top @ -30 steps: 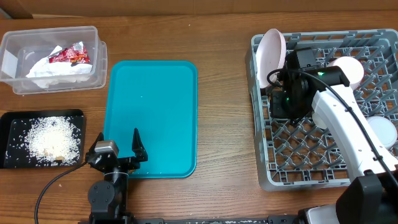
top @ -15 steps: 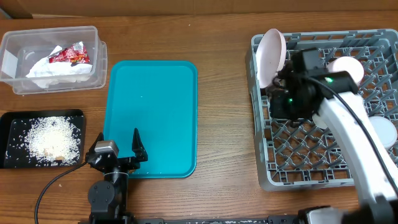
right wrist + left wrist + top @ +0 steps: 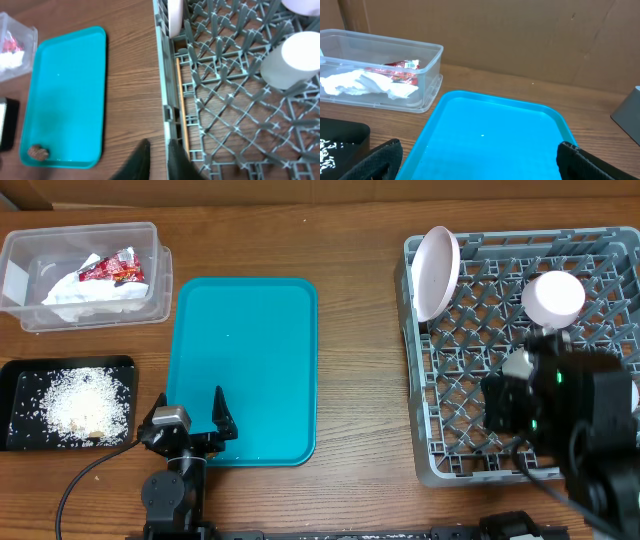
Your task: Sort waste into correct bins and load items into the dishwasher
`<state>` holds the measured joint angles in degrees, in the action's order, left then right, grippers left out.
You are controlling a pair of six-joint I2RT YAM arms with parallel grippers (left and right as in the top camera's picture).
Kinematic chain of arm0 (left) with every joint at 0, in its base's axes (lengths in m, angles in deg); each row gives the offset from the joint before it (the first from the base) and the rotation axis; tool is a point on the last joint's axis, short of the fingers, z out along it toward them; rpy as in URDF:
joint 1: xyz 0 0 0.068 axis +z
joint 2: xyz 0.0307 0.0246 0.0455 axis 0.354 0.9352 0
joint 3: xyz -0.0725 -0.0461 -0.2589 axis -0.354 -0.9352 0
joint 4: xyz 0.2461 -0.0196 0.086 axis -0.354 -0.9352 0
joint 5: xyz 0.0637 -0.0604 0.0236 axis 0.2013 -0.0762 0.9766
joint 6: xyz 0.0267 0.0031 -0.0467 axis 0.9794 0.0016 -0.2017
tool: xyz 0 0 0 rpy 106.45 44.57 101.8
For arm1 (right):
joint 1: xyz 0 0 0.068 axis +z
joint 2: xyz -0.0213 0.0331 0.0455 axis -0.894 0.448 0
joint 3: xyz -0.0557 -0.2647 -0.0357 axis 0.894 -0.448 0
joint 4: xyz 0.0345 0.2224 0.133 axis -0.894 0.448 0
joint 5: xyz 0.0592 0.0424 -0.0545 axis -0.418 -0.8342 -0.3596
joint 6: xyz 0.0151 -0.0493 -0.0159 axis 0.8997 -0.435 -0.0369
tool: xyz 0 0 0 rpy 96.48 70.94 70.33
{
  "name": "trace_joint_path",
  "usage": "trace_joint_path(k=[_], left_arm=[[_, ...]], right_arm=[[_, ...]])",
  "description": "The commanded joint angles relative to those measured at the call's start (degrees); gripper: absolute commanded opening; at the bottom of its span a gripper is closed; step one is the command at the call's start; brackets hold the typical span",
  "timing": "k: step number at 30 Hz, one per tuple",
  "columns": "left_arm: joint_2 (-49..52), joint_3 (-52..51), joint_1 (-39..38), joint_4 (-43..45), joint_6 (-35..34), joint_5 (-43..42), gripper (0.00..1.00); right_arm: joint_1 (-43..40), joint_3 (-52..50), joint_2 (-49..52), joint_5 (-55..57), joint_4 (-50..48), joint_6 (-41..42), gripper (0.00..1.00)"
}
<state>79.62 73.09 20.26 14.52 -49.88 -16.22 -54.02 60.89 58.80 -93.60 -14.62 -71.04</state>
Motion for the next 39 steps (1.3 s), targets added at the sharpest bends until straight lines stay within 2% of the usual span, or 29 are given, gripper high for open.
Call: trace_joint_path(k=[1, 2, 10, 28, 32, 36, 39], left_arm=[[-0.5, -0.2, -0.2, 0.1, 1.3, 0.7, 1.0], [-0.5, -0.2, -0.2, 0.1, 1.3, 0.7, 1.0], [-0.5, -0.2, -0.2, 0.1, 1.3, 0.7, 1.0], [-0.5, -0.2, -0.2, 0.1, 1.3, 0.7, 1.0], [-0.5, -0.2, -0.2, 0.1, 1.3, 0.7, 1.0], [-0.5, -0.2, -0.2, 0.1, 1.3, 0.7, 1.0], [-0.5, -0.2, -0.2, 0.1, 1.3, 0.7, 1.0]], right_arm=[[-0.1, -8.0, -7.5, 1.1, -1.1, 6.7, 0.49], [-0.1, -9.5, -8.7, 1.1, -1.4, 9.0, 1.0], [-0.1, -12.7, -8.8, 1.1, -2.2, 20.4, 1.0], [1.3, -12.7, -8.2, 1.1, -2.1, 20.5, 1.0], [1.7, -13.2, -8.2, 5.7, -2.4, 20.3, 1.0], [1.7, -17.2, -9.1, 7.3, -4.6, 19.4, 1.0], [1.7, -22.4, -11.6, 7.3, -10.2, 18.7, 1.0]])
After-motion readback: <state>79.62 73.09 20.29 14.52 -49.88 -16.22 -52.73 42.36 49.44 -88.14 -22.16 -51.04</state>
